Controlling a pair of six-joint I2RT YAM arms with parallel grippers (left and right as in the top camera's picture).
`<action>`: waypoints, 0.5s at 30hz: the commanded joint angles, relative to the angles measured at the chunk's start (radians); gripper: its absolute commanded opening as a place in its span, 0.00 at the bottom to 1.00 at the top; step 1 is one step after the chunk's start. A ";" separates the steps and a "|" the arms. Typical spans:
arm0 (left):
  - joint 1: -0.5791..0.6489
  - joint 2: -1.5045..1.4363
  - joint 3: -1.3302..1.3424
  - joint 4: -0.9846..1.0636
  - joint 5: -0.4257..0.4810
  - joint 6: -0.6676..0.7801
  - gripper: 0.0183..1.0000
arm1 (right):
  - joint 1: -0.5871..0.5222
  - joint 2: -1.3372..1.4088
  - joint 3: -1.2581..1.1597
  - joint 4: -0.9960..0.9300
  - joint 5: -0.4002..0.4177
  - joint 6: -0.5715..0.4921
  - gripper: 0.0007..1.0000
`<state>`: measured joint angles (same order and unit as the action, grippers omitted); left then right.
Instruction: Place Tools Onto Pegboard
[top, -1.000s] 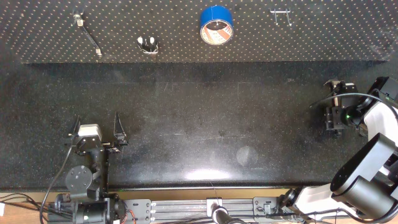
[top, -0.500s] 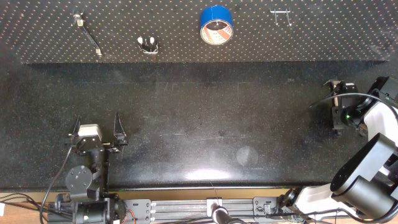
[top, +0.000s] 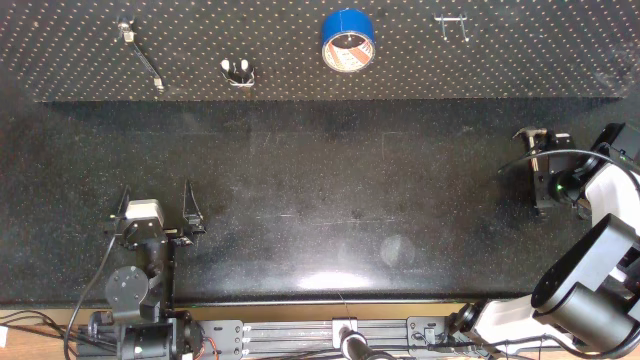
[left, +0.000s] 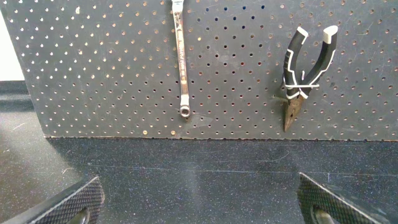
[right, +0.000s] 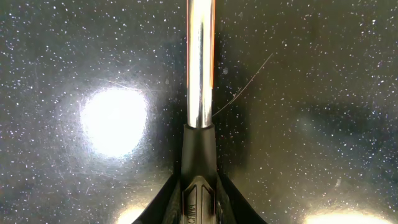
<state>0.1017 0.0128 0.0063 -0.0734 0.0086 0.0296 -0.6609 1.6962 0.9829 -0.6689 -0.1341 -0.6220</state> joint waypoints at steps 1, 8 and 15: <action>0.004 -0.009 -0.001 -0.009 0.011 -0.002 1.00 | -0.006 0.011 0.001 0.000 -0.016 0.001 0.19; 0.004 -0.009 -0.001 -0.009 0.011 -0.003 1.00 | -0.006 0.011 0.001 0.001 -0.016 0.000 0.19; 0.004 -0.010 -0.001 -0.009 0.011 -0.002 1.00 | -0.006 0.011 0.001 0.001 -0.017 -0.015 0.19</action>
<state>0.1017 0.0128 0.0063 -0.0734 0.0086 0.0292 -0.6609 1.6962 0.9829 -0.6689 -0.1341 -0.6224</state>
